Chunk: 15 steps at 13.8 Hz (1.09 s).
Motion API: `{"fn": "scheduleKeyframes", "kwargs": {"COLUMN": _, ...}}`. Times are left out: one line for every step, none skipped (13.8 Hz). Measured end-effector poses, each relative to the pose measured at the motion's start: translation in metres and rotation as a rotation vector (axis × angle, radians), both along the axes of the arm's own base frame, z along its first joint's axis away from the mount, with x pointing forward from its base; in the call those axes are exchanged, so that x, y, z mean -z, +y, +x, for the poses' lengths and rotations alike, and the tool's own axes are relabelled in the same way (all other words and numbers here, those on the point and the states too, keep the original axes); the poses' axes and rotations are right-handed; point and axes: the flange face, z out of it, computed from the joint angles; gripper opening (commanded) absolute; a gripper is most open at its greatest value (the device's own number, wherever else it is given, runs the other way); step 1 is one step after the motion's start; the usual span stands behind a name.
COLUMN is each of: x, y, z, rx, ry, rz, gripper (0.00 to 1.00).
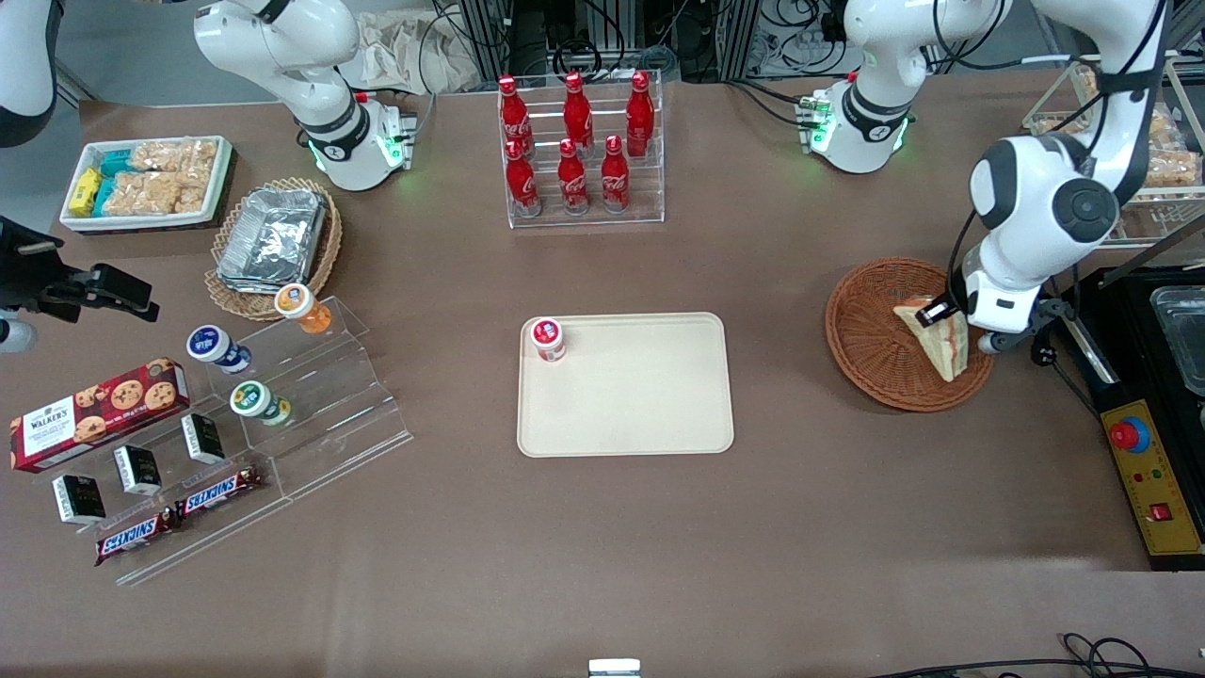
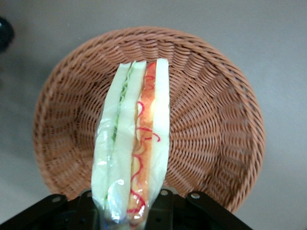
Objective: Place sandwich from basket to tray
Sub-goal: 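Lift the sandwich up out of the basket with the left gripper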
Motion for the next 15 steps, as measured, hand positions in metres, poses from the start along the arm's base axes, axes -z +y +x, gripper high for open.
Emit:
{"fn": "scheduleKeyframes", "kwargs": {"x": -0.016, "y": 0.0, "z": 0.002, "rx": 0.043, "ry": 0.002, "rz": -0.001, "gripper": 0.3}}
{"fn": "scheduleKeyframes", "kwargs": {"x": -0.033, "y": 0.001, "z": 0.004, "rx": 0.079, "ry": -0.001, "rz": -0.001, "gripper": 0.3}}
{"fn": "scheduleKeyframes", "kwargs": {"x": -0.052, "y": 0.001, "z": 0.008, "rx": 0.112, "ry": -0.004, "rz": 0.0, "gripper": 0.3}}
{"fn": "scheduleKeyframes", "kwargs": {"x": -0.072, "y": 0.001, "z": 0.012, "rx": 0.144, "ry": -0.004, "rz": -0.001, "gripper": 0.3}}
{"fn": "scheduleKeyframes", "kwargs": {"x": -0.095, "y": 0.0, "z": 0.018, "rx": 0.17, "ry": -0.001, "rz": -0.002, "gripper": 0.3}}
{"fn": "scheduleKeyframes", "kwargs": {"x": -0.119, "y": 0.0, "z": 0.025, "rx": 0.191, "ry": -0.005, "rz": -0.002, "gripper": 0.3}}
{"fn": "scheduleKeyframes", "kwargs": {"x": -0.141, "y": -0.001, "z": 0.032, "rx": 0.214, "ry": -0.015, "rz": -0.002, "gripper": 0.3}}
{"fn": "scheduleKeyframes", "kwargs": {"x": -0.16, "y": -0.002, "z": 0.038, "rx": 0.237, "ry": -0.029, "rz": -0.001, "gripper": 0.3}}
{"fn": "scheduleKeyframes", "kwargs": {"x": -0.178, "y": -0.005, "z": 0.043, "rx": 0.262, "ry": -0.041, "rz": -0.001, "gripper": 0.3}}
{"fn": "scheduleKeyframes", "kwargs": {"x": -0.194, "y": -0.008, "z": 0.047, "rx": 0.283, "ry": -0.049, "rz": 0.0, "gripper": 0.3}}
{"fn": "scheduleKeyframes", "kwargs": {"x": -0.208, "y": -0.012, "z": 0.052, "rx": 0.301, "ry": -0.053, "rz": -0.001, "gripper": 0.3}}
{"fn": "scheduleKeyframes", "kwargs": {"x": -0.221, "y": -0.022, "z": 0.058, "rx": 0.32, "ry": -0.053, "rz": -0.002, "gripper": 0.3}}
{"fn": "scheduleKeyframes", "kwargs": {"x": -0.229, "y": -0.038, "z": 0.064, "rx": 0.344, "ry": -0.049, "rz": -0.005, "gripper": 0.3}}
{"fn": "scheduleKeyframes", "kwargs": {"x": -0.233, "y": -0.058, "z": 0.068, "rx": 0.362, "ry": -0.044, "rz": -0.007, "gripper": 0.3}}
{"fn": "scheduleKeyframes", "kwargs": {"x": -0.232, "y": -0.082, "z": 0.071, "rx": 0.37, "ry": -0.038, "rz": -0.008, "gripper": 0.3}}
